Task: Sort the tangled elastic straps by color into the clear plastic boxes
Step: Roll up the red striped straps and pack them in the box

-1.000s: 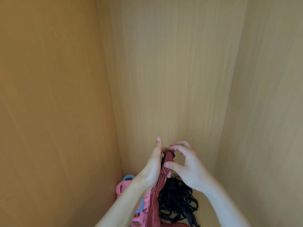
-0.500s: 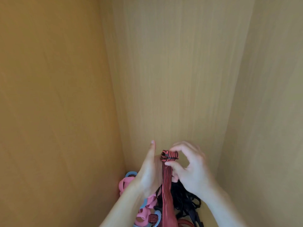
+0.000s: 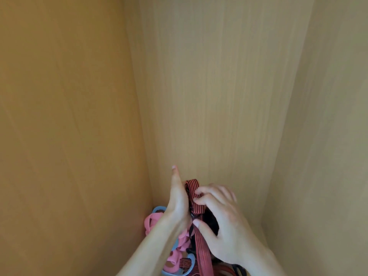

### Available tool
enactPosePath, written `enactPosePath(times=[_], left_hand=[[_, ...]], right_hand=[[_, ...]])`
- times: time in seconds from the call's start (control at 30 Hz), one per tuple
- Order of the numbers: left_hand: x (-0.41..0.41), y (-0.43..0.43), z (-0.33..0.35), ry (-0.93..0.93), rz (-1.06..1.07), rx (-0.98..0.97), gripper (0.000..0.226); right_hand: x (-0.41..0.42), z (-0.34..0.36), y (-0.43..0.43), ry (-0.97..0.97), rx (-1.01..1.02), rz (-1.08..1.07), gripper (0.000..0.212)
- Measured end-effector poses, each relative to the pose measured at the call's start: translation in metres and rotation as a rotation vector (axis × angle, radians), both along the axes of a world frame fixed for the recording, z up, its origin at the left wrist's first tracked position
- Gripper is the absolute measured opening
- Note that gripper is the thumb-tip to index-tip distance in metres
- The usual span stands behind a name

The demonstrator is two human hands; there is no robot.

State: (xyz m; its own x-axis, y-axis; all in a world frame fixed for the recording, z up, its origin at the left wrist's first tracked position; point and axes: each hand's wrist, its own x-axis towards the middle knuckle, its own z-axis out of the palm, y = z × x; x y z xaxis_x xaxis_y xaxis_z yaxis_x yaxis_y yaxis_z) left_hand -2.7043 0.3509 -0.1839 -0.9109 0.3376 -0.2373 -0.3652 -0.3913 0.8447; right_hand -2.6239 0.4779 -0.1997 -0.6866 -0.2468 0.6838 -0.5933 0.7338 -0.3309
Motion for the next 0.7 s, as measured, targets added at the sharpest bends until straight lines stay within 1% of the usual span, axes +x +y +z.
enactPosePath(times=[0.07, 0.1, 0.13, 0.17, 0.2, 0.23, 0.27, 0.3, 0.33, 0.4, 0.47, 0.5, 0.57, 0.63, 0.7], left_hand=[[0.001, 0.000, -0.002, 0.041, -0.045, -0.105, 0.112], [0.004, 0.000, -0.003, 0.092, -0.081, -0.173, 0.114], [0.004, 0.000, -0.005, 0.167, -0.096, -0.238, 0.108], [0.009, 0.002, -0.002, 0.215, -0.114, -0.243, 0.088], [0.008, 0.002, -0.005, 0.250, -0.109, -0.278, 0.102], [0.011, 0.002, -0.003, 0.273, -0.102, -0.289, 0.099], [0.009, 0.002, -0.005, 0.298, -0.099, -0.288, 0.099], [0.012, 0.001, -0.002, 0.320, -0.098, -0.295, 0.099], [0.011, 0.002, -0.004, 0.336, -0.105, -0.295, 0.098], [0.013, 0.004, -0.003, 0.357, -0.103, -0.322, 0.095], [0.014, 0.005, -0.004, 0.380, -0.098, -0.371, 0.089], [0.014, 0.004, -0.004, 0.382, -0.089, -0.387, 0.090], [0.013, 0.000, -0.005, 0.358, -0.099, -0.344, 0.097], [0.011, -0.005, -0.009, 0.330, -0.146, -0.275, 0.099], [0.010, -0.007, -0.018, 0.315, -0.176, -0.256, 0.097]], right_hand=[[0.002, 0.002, -0.003, -0.055, -0.109, 0.012, 0.013], [0.001, 0.003, -0.004, -0.068, -0.170, -0.004, 0.008], [-0.001, 0.004, -0.003, -0.092, -0.228, -0.022, 0.008], [-0.003, 0.004, -0.002, -0.141, -0.289, -0.030, 0.020], [-0.005, 0.005, 0.000, -0.210, -0.344, -0.021, 0.039], [-0.006, 0.005, 0.003, -0.291, -0.383, -0.007, 0.058], [-0.007, 0.006, 0.005, -0.376, -0.393, 0.002, 0.071], [-0.008, 0.006, 0.007, -0.440, -0.376, 0.013, 0.073], [-0.009, 0.006, 0.008, -0.462, -0.346, 0.025, 0.067], [-0.008, 0.007, 0.007, -0.439, -0.295, 0.015, 0.054], [-0.007, 0.008, 0.004, -0.381, -0.243, -0.015, 0.052], [-0.007, 0.008, 0.003, -0.367, -0.222, -0.039, 0.052], [-0.006, 0.007, 0.002, -0.370, -0.205, -0.083, 0.049], [-0.006, 0.006, 0.002, -0.397, -0.241, -0.091, 0.044], [-0.006, 0.008, 0.002, -0.455, -0.386, -0.050, 0.040]])
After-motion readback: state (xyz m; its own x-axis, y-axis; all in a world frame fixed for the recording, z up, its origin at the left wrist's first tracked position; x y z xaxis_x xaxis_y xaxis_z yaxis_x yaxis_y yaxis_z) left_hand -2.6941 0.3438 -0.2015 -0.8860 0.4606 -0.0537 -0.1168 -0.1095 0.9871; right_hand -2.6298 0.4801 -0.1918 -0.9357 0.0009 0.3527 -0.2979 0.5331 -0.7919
